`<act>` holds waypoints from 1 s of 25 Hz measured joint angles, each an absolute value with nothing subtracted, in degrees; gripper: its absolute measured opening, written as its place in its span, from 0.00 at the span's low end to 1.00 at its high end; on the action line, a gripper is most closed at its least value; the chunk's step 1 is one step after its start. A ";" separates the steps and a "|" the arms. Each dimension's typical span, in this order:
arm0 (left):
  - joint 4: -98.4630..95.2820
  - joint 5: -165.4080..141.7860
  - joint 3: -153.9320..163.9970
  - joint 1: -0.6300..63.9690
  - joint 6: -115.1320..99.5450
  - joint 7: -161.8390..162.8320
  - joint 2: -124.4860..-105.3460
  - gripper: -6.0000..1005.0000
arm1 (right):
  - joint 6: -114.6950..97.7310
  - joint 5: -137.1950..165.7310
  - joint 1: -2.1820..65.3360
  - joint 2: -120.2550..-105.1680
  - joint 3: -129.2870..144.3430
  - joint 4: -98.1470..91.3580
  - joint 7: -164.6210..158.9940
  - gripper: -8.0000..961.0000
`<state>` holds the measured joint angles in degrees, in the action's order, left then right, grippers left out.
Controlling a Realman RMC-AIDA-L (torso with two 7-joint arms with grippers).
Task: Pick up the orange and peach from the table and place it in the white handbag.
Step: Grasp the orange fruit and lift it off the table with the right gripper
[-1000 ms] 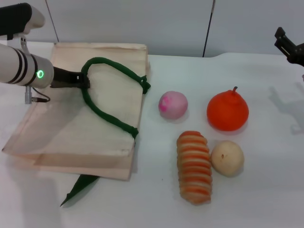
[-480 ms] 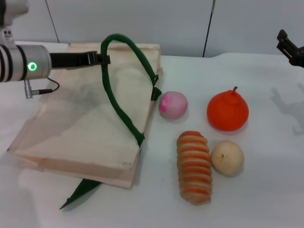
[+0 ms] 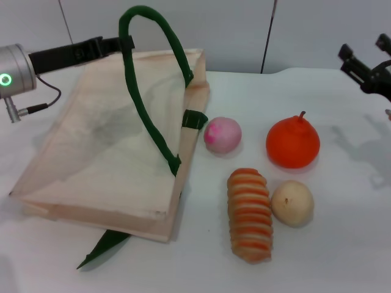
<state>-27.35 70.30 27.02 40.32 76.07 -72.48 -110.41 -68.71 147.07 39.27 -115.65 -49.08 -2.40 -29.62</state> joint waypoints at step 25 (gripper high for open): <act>-27.23 83.19 26.89 37.14 89.31 -77.25 -108.54 0.13 | -73.89 159.65 50.50 -115.82 -18.67 -18.79 -52.49 0.91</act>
<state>-27.23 83.19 26.89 37.14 89.31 -77.25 -108.54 -73.89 159.65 50.50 -115.82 -18.67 -18.79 -52.50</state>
